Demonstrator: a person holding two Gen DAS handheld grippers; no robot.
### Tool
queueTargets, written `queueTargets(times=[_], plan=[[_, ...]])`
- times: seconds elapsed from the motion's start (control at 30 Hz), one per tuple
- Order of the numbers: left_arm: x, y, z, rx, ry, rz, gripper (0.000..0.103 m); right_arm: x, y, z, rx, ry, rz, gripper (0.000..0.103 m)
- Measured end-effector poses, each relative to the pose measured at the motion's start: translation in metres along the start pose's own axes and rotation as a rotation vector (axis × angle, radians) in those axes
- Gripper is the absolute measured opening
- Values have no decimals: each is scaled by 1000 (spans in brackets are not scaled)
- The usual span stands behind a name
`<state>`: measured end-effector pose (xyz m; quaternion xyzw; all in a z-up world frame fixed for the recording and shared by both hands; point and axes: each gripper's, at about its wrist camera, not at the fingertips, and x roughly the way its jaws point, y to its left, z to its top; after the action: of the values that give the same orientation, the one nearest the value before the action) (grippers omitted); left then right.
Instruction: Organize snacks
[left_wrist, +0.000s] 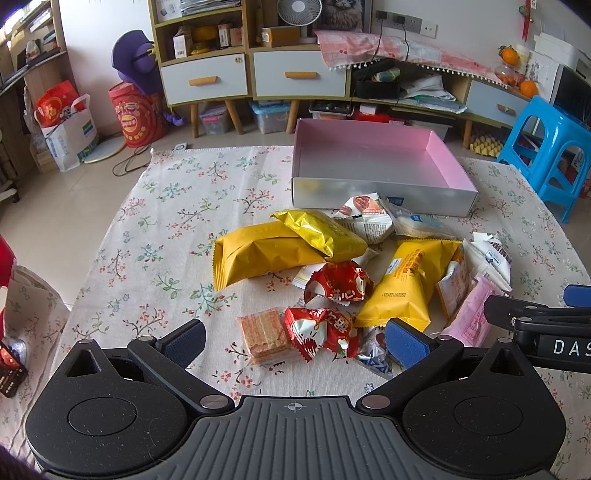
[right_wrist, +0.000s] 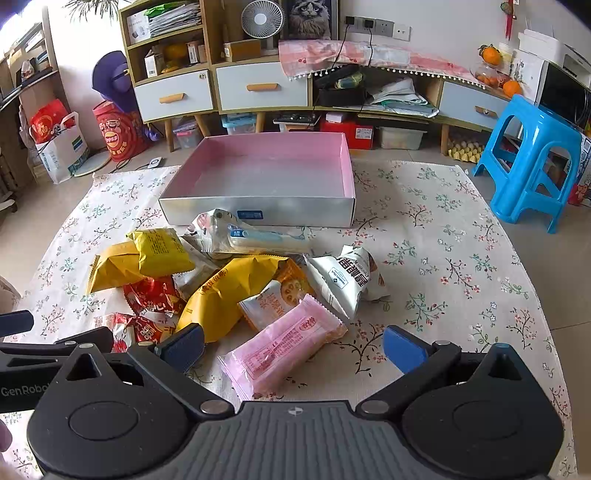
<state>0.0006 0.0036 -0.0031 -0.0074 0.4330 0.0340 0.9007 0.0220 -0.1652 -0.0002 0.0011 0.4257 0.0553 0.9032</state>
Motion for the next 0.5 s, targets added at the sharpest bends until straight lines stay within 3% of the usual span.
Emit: queueTargets(times=[0.27, 0.5], plan=[[4, 4, 1, -9, 8, -25, 103, 1, 2, 0, -9, 9, -5, 93], [15, 4, 13, 87, 43, -78, 103, 10, -4, 22, -34, 29, 19, 93]])
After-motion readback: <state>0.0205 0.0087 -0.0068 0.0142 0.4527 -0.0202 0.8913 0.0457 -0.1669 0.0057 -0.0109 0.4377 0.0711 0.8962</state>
